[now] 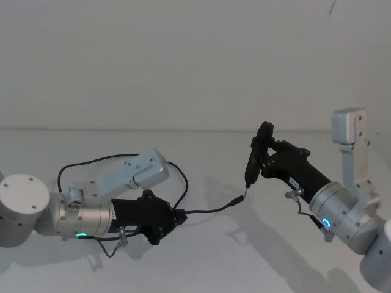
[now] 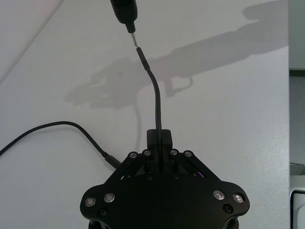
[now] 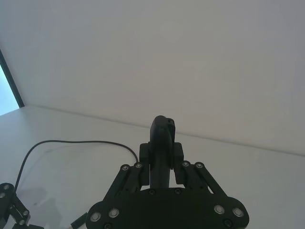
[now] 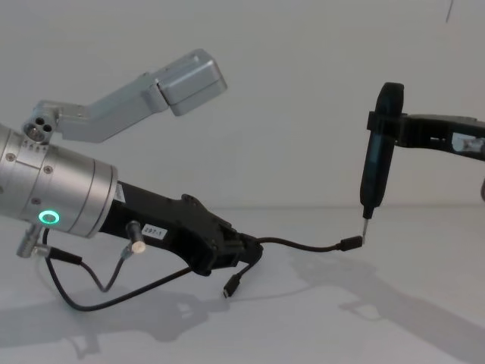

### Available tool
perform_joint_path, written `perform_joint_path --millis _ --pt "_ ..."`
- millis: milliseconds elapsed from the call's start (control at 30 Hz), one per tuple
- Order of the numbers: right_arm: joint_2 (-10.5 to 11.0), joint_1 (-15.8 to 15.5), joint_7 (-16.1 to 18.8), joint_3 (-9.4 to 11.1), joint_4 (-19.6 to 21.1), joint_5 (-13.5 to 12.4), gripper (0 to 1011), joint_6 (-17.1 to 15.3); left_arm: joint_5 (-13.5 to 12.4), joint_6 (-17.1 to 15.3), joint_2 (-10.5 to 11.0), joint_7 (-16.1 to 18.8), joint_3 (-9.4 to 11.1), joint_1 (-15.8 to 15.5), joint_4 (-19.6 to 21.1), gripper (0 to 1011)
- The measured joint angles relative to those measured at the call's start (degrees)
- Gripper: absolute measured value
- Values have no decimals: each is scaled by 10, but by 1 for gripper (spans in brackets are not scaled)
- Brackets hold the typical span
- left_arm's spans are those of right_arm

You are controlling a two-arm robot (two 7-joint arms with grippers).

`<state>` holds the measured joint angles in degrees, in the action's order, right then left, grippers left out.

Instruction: Pick up the data cable with the one hand.

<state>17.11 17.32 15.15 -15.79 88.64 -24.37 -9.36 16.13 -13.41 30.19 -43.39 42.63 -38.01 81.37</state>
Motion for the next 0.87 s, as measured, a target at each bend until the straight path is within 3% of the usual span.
perform_joint_path --millis 867 --pt "2 6 4 -3 -12 -2 279 6 0 0 0 0 0 0 0 42"
